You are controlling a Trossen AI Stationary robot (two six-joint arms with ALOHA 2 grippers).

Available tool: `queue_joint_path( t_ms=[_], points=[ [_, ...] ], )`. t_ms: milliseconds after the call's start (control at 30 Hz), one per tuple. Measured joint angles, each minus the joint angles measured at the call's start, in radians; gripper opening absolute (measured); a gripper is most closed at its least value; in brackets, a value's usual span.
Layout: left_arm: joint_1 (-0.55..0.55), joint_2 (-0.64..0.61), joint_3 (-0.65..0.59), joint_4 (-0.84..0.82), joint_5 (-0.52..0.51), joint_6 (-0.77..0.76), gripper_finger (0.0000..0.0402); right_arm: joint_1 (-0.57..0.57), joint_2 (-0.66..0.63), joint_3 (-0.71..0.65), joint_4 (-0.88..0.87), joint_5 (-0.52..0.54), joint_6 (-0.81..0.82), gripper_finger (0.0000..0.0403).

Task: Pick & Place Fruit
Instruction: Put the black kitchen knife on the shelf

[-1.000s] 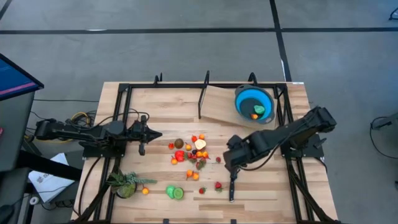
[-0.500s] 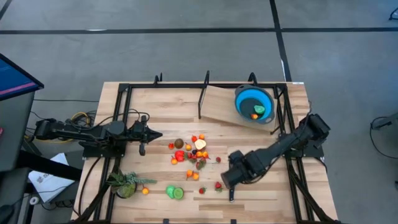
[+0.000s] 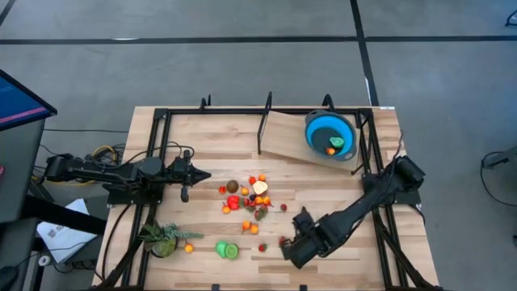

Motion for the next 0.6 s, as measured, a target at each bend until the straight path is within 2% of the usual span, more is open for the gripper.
queue_joint_path(
  t_ms=[300,433,600],
  points=[
    [0.0,0.0,0.0,0.0,0.0,0.0,0.0001,0.001,0.111,-0.002,0.028,-0.078,0.095,0.0135],
    [0.0,-0.001,0.0,0.0,0.0,0.0,0.0001,0.009,0.141,0.0,0.054,-0.072,0.134,0.0142],
    [0.0,-0.001,0.0,0.0,0.0,0.0,0.0001,0.024,0.196,-0.001,0.089,-0.073,0.161,0.0123]
  ],
)
